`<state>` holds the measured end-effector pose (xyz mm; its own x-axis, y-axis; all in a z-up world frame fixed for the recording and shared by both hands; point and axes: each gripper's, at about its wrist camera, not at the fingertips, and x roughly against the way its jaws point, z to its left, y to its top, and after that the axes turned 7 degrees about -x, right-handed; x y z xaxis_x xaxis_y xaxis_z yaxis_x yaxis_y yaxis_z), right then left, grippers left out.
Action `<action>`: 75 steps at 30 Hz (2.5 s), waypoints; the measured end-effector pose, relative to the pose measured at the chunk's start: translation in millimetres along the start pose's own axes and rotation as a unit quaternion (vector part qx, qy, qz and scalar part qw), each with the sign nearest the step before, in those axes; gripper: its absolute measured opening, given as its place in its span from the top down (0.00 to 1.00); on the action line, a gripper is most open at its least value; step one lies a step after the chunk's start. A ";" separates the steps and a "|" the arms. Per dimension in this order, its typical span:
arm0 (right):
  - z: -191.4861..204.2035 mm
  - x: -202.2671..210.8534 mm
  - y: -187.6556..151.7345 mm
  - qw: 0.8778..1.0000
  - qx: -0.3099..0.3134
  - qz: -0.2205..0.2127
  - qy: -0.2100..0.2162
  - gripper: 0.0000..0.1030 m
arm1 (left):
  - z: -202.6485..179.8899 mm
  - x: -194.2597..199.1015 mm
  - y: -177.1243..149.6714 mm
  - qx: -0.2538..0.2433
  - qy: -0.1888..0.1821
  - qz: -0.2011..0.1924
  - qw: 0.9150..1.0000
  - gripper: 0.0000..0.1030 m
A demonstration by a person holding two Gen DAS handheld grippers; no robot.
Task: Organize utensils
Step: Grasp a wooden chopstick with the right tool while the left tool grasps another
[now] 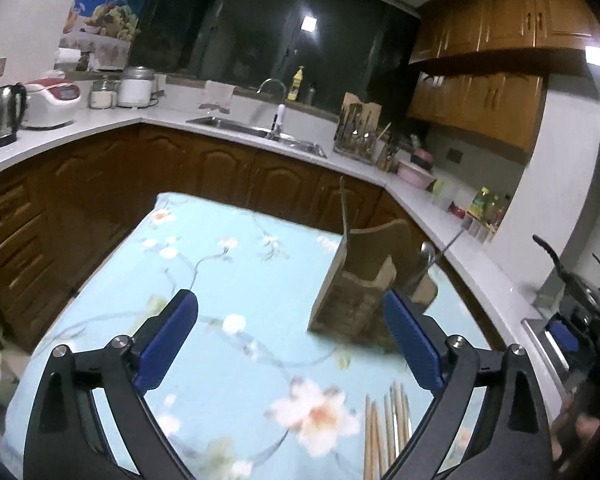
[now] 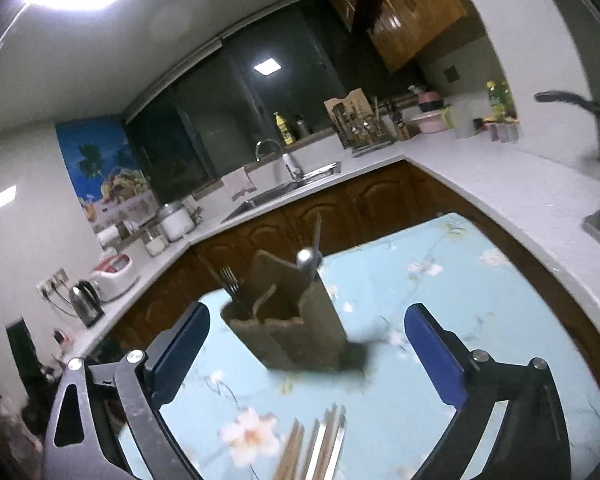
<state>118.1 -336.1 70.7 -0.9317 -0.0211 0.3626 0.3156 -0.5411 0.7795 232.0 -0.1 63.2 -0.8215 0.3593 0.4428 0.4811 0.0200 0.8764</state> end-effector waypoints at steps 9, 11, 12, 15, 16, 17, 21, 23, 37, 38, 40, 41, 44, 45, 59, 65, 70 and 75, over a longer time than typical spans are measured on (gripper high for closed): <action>-12.2 40.1 -64.9 0.998 0.024 0.031 -0.044 0.00 | -12.9 26.9 -68.6 -0.032 -0.006 0.060 0.998 0.03; -15.9 41.0 -77.8 0.997 0.025 0.047 -0.052 0.00 | -14.9 25.5 -81.3 -0.036 -0.008 0.074 0.997 0.03; -17.4 41.8 -82.4 0.997 0.025 0.052 -0.054 0.00 | -16.6 23.7 -89.1 -0.039 -0.010 0.086 0.995 0.03; -25.8 40.5 -96.9 0.995 0.020 0.072 -0.062 0.00 | -22.2 19.7 -103.2 -0.043 -0.017 0.108 0.993 0.03; -28.9 39.8 -99.6 0.995 0.016 0.078 -0.064 0.00 | -24.2 17.6 -105.2 -0.044 -0.019 0.115 0.992 0.03; -31.7 38.8 -100.8 0.994 0.014 0.083 -0.064 0.00 | -25.7 16.3 -106.7 -0.046 -0.022 0.120 0.991 0.03; -39.5 41.4 -104.8 0.994 0.004 0.086 -0.067 0.01 | -36.1 6.2 -110.3 -0.054 -0.032 0.140 0.988 0.03; -43.3 42.1 -101.5 0.994 -0.002 0.084 -0.068 0.01 | -46.0 -0.3 -109.8 -0.063 -0.037 0.149 0.986 0.03; -59.4 16.8 -93.8 0.991 -0.025 0.113 -0.072 0.18 | -109.7 -84.4 -148.2 -0.155 -0.028 0.262 0.952 0.23; -60.4 11.2 -94.3 0.990 -0.026 0.122 -0.073 0.25 | -110.4 -83.3 -149.1 -0.161 -0.026 0.255 0.953 0.23; -60.6 0.7 -96.5 0.987 -0.026 0.138 -0.072 0.29 | -111.3 -81.9 -151.8 -0.174 -0.020 0.256 0.950 0.24; -59.3 -7.2 -98.2 0.986 -0.023 0.150 -0.072 0.29 | -110.6 -80.6 -153.7 -0.187 -0.009 0.253 0.949 0.23; -50.0 -31.8 -105.7 0.982 -0.003 0.179 -0.067 0.35 | -95.0 -73.8 -154.6 -0.183 -0.010 0.253 0.950 0.22; -46.7 -41.5 -109.2 0.979 0.004 0.192 -0.069 0.40 | -88.6 -71.2 -153.8 -0.181 -0.009 0.255 0.950 0.23; -37.6 -102.7 -137.7 0.952 0.091 0.266 -0.125 0.75 | -39.5 -71.3 -120.4 -0.104 -0.037 0.247 0.963 0.23; -69.7 -79.4 -116.0 0.962 0.022 0.244 -0.121 0.70 | -50.9 -107.5 -116.6 -0.124 -0.032 0.257 0.958 0.24; -64.1 -82.4 -104.7 0.967 0.015 0.232 -0.104 0.71 | -52.7 -137.6 -112.1 -0.127 -0.021 0.263 0.956 0.40; -31.8 -116.8 -109.6 0.964 0.038 0.251 -0.076 0.72 | -51.1 -152.3 -105.4 -0.127 -0.021 0.263 0.956 0.50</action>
<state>186.6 -301.1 -73.3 -0.6236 -0.1379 0.7695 0.7370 -0.4318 0.5200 290.8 -104.6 -86.9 -0.4711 0.2941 0.8316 0.7300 -0.3992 0.5548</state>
